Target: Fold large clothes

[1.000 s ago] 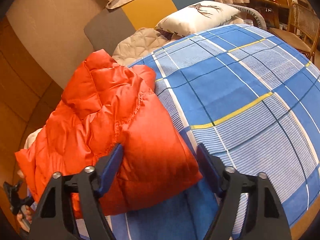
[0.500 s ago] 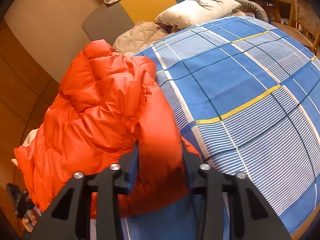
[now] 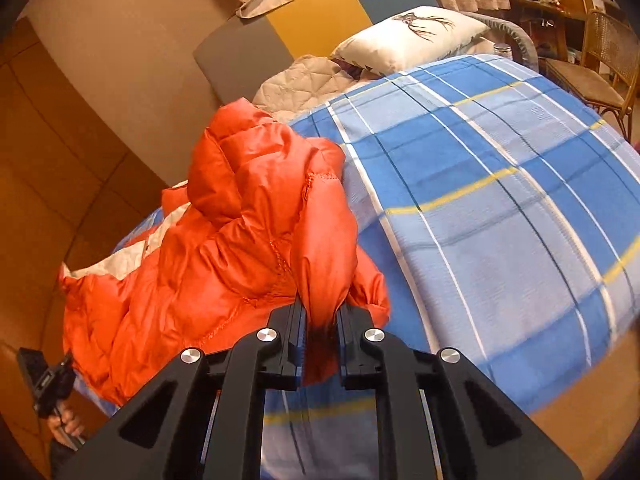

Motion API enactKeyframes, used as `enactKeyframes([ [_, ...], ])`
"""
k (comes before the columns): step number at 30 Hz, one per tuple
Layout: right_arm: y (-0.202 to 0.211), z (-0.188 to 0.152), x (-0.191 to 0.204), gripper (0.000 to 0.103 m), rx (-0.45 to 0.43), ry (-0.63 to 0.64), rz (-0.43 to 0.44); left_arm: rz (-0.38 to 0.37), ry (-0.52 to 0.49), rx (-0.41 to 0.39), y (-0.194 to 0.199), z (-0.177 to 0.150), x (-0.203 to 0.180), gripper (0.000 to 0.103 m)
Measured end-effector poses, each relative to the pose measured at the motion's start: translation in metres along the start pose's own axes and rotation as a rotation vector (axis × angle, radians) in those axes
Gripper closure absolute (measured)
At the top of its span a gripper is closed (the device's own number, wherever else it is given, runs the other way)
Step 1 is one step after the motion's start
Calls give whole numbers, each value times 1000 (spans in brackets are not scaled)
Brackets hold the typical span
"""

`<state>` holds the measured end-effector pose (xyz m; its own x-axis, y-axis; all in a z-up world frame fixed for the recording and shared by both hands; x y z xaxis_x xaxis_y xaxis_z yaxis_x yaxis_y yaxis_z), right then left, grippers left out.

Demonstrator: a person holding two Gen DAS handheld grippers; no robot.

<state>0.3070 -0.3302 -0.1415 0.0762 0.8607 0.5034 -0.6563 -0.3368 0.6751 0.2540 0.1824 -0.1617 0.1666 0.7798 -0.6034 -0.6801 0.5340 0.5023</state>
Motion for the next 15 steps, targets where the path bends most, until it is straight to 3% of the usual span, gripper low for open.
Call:
enactKeyframes([
  [4,16,-33,-15,92,34,-20,-20,32,7,30,19,-33,-1,98],
  [5,17,-38,-17,90,42,-13,-26,42,22,50,17,-39,4,94],
  [6,16,-40,-18,88,45,-6,-36,60,26,56,17,-41,8,83],
  [7,16,-40,-20,79,40,-8,-51,89,31,46,18,-40,13,57],
  [8,16,-37,-22,73,36,-7,-77,97,54,31,20,-37,19,46],
  [9,17,-34,-22,58,23,1,-98,99,63,9,22,-30,22,36],
  [10,21,-28,-20,44,-10,14,-114,116,56,-7,23,-25,23,35],
  [11,23,-21,-16,39,-33,31,-122,129,34,-15,23,-18,22,34],
  [15,18,10,7,33,-85,138,-154,157,-54,-10,13,3,18,25],
])
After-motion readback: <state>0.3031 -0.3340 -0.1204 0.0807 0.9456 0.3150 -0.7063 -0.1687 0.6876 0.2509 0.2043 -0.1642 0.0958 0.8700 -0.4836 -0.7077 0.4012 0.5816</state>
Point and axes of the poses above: each gripper's, at about its wrist camera, not at the fingertips, and y roughly against the way its jaws point, x to its left, z to its top, the point moved 6 cm from there along -y, roughly the way its jaws point, and after that the axes turned 5 degrees about z, right-handed, at the moved point
